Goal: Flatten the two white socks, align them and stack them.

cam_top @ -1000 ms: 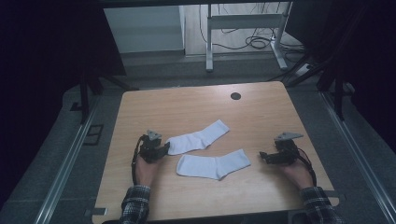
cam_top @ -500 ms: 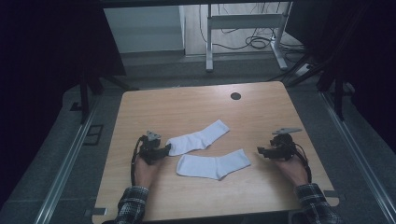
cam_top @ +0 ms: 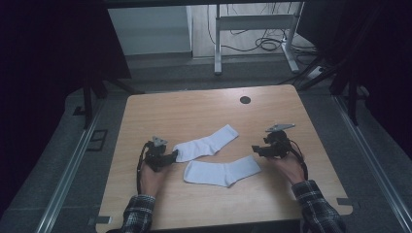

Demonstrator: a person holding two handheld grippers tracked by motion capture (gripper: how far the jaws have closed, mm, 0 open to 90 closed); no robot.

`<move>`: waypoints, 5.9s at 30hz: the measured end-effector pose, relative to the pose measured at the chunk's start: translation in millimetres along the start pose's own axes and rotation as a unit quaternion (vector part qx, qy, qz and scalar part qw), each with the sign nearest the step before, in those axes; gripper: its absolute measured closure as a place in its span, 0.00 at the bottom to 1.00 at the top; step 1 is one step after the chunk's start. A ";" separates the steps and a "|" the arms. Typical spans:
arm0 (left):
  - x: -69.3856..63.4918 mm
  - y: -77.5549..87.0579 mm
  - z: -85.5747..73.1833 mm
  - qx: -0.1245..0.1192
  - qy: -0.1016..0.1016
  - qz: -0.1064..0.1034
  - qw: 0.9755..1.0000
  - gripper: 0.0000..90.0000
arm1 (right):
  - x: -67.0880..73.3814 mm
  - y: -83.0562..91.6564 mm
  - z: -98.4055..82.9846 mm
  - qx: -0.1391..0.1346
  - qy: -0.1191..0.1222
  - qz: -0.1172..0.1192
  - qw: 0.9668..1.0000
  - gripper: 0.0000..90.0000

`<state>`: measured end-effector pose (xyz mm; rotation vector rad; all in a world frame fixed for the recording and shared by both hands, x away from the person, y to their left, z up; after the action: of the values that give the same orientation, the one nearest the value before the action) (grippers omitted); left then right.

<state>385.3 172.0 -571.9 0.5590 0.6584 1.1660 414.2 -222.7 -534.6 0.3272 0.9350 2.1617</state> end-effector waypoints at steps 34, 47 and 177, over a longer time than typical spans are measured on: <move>-0.2 -0.4 0.0 -0.002 0.003 0.001 1.000 0.46 | 12.0 -84.4 62.8 0.001 0.033 -0.003 0.999 0.71; -9.8 0.5 -1.5 0.003 -0.021 -0.041 0.999 0.85 | 17.2 -92.8 59.5 0.023 0.031 -0.001 0.999 0.91; -51.2 -0.8 1.1 0.002 -0.047 -0.050 0.998 0.66 | 26.9 -14.1 -6.2 0.008 0.033 0.000 0.999 0.74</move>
<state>373.8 123.0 -562.6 0.5746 0.6008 1.0396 400.2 -200.1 -550.5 0.2643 0.9902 2.1779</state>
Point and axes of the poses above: each handheld gripper's, and its own axes: y roughly backward along the jaws, z roughly out of its top, x roughly to its left, the point moved 4 cm from there along -y, roughly forward along the jaws, and after that the axes turned 11 degrees about y, right-handed, at the moved point
